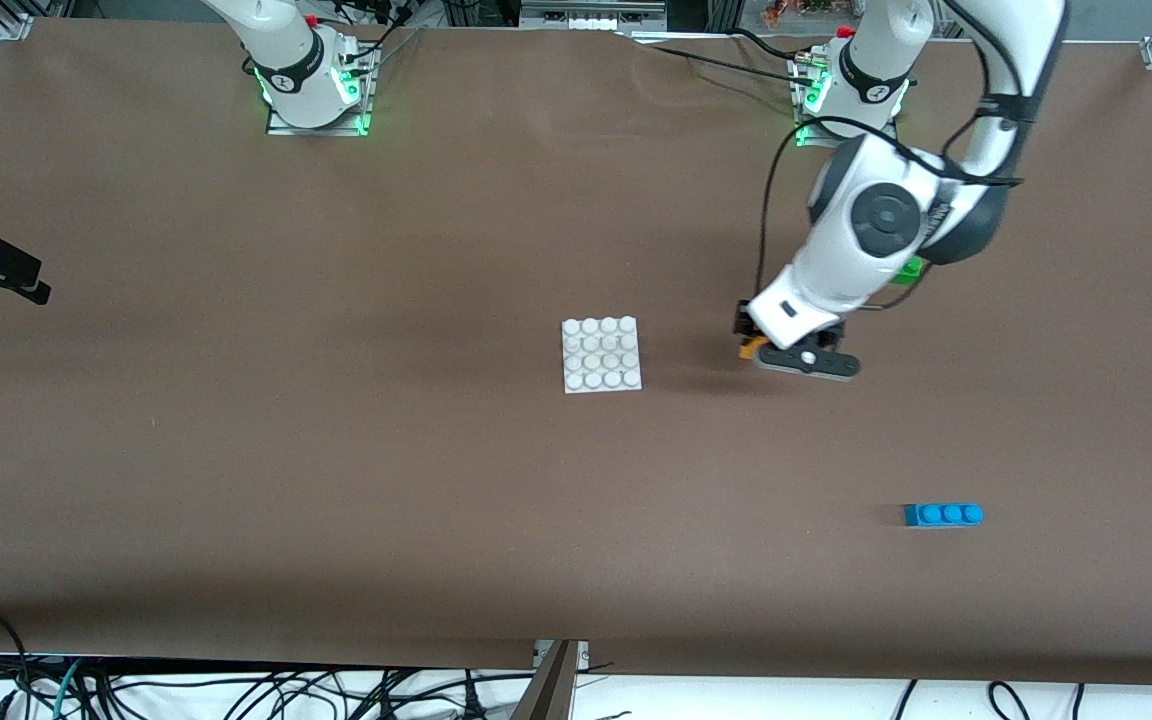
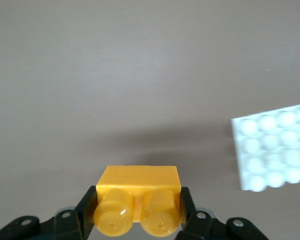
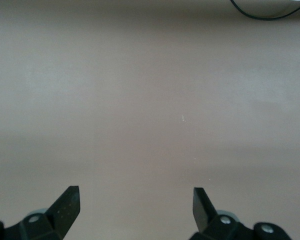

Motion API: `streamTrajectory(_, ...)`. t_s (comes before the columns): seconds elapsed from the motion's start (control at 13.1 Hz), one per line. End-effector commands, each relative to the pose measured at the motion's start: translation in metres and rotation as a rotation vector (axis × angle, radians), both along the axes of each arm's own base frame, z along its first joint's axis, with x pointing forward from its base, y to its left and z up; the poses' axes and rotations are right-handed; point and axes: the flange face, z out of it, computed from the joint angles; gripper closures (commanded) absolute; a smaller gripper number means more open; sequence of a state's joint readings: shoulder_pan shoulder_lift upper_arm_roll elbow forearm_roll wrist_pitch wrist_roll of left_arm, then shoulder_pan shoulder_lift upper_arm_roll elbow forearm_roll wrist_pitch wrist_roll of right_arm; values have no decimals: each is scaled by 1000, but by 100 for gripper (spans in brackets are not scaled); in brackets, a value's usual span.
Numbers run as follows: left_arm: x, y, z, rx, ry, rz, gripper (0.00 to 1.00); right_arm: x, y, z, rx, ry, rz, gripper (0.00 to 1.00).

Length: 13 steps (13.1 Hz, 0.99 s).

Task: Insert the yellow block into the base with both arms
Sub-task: 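Carry the yellow brick with the left gripper over the base plate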

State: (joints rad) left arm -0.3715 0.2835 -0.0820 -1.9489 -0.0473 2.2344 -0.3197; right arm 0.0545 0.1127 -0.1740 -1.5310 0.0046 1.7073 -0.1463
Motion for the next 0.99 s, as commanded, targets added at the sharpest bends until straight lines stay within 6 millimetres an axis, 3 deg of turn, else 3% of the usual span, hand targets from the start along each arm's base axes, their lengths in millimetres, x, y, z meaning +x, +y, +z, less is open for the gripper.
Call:
streamTrajectory(0.0,-4,-67,-2,-5,35,68,100,2,-3,4,-7,-3,14,0)
streamTrajectory(0.23,-21,-140,-23,-14,64,137,100,2,-3,4,-7,-3,10,0)
streamTrajectory(0.38,-21,-172,-36,-27,77,215,100,2,-3,4,-6,-3,10,0)
streamTrajectory(0.77,-31,-210,-73,-25,117,238,100,2,-4,4,-5,-3,7,0)
streamTrajectory(0.92,-33,-211,-81,-15,119,236,100,2,-4,4,-6,-3,9,0)
